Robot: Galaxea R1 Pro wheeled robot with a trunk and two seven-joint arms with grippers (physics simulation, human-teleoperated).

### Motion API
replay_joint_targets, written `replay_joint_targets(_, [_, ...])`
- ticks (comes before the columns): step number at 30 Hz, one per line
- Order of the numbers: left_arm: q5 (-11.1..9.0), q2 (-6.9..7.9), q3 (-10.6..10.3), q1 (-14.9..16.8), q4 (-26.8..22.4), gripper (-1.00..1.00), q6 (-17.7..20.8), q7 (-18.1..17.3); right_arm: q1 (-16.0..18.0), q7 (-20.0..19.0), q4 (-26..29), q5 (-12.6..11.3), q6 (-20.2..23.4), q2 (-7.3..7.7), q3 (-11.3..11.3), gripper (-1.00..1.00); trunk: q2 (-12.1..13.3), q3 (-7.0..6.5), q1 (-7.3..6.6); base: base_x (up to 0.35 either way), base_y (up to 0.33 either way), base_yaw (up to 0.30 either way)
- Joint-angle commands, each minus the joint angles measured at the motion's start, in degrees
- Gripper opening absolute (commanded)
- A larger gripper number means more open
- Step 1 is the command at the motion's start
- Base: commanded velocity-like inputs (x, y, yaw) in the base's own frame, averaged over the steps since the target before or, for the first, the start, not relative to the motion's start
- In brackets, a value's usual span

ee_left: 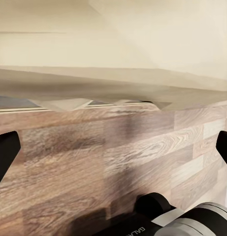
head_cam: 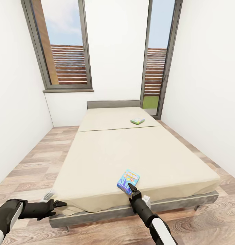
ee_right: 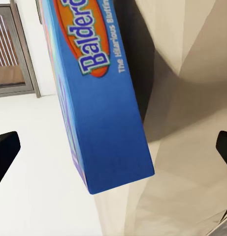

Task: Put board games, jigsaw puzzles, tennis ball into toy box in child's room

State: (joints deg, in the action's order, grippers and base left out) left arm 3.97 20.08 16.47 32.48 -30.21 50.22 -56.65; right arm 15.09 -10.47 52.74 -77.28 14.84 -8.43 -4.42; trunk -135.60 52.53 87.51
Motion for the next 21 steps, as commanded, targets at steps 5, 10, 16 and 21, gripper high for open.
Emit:
replay_joint_targets(5, [0.4,-0.04,0.3,0.0,0.0,1.00,0.4,-0.4,0.0,-0.1,0.0,-0.4,0.2,0.00,0.0,1.00,0.0,0.06,-0.01,0.000,0.000,0.000])
replay_joint_targets(10, [0.4,-0.04,0.3,0.0,0.0,1.00,0.4,-0.4,0.0,-0.1,0.0,-0.4,0.2,-0.03,0.0,1.00,0.0,0.06,-0.01,0.000,0.000,0.000])
replay_joint_targets(16, [0.4,-0.04,0.3,0.0,0.0,1.00,0.4,-0.4,0.0,-0.1,0.0,-0.4,0.2,-0.02,0.0,-1.00,0.0,0.06,-0.01,0.000,0.000,0.000])
replay_joint_targets(21, [0.4,-0.04,0.3,0.0,0.0,1.00,0.4,-0.4,0.0,-0.1,0.0,-0.4,0.2,-0.01,0.0,-1.00,0.0,0.06,-0.01,0.000,0.000,0.000])
